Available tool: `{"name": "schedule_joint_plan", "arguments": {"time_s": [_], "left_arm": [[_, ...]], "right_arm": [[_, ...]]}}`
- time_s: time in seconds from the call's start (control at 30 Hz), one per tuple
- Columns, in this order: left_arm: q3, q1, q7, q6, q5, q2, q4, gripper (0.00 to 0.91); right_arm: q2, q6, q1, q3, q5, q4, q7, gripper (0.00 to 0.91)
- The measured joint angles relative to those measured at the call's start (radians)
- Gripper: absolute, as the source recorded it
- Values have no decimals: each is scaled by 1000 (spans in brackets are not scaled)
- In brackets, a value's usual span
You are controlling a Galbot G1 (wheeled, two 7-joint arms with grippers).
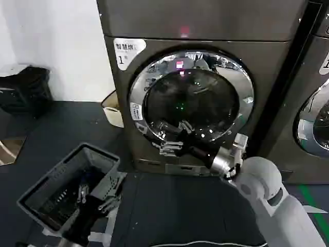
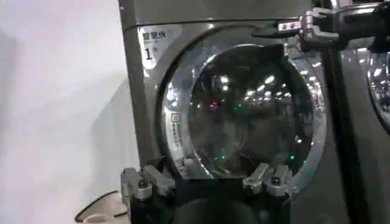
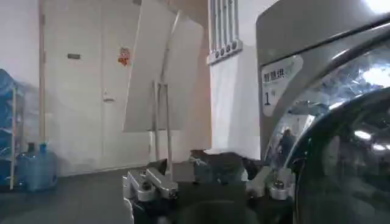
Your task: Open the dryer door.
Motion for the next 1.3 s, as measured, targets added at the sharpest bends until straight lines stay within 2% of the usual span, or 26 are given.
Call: {"name": "schedule_joint_plan", "arguments": {"time_s": [0.13,0.33,0.63,0.8,0.9,1.3], "left_arm": [[1,-1,22,4,16,0,-9,907],[-1,-3,23,7,13,2,-18,907],[-9,-8,34,18,12,5,-18,907],[-14,-6,28,22,11,4,-18,907],[-15,-7,25,28,14,4,-18,907],[-23,2,26,29,22,-7,-19,907]], "right_arm": [[-1,52,-11,14,-88,-34,-56,907],[17,130,17,10,-151,-135,-95,907],[64,274,109,-48,-260,-369,-158,907],[104,296,185,-95,-271,-488,-152,907],[134,305,232,-129,-301,-545,-149,907],[220,317,342,-235,-322,-692,-121,907]]}}
